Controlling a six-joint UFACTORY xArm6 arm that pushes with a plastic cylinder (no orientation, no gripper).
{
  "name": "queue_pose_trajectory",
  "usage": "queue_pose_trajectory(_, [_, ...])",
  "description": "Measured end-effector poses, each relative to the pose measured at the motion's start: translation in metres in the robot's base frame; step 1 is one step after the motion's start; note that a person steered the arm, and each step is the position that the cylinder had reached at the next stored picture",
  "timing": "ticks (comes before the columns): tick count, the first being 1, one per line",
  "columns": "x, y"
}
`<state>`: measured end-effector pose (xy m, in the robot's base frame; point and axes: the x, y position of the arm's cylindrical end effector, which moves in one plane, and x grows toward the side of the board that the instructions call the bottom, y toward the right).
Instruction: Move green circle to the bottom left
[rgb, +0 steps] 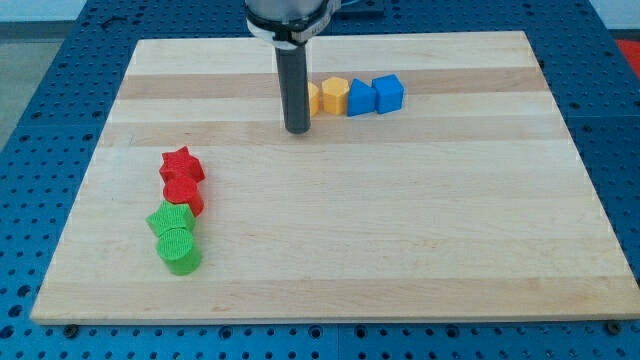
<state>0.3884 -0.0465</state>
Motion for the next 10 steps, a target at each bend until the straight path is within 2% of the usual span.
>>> queue_pose_trajectory(4, [0.142,-0.014])
queue_pose_trajectory(6, [0.157,-0.089])
queue_pose_trajectory(7, [0.158,-0.105])
queue_pose_trajectory(10, [0.161,-0.091])
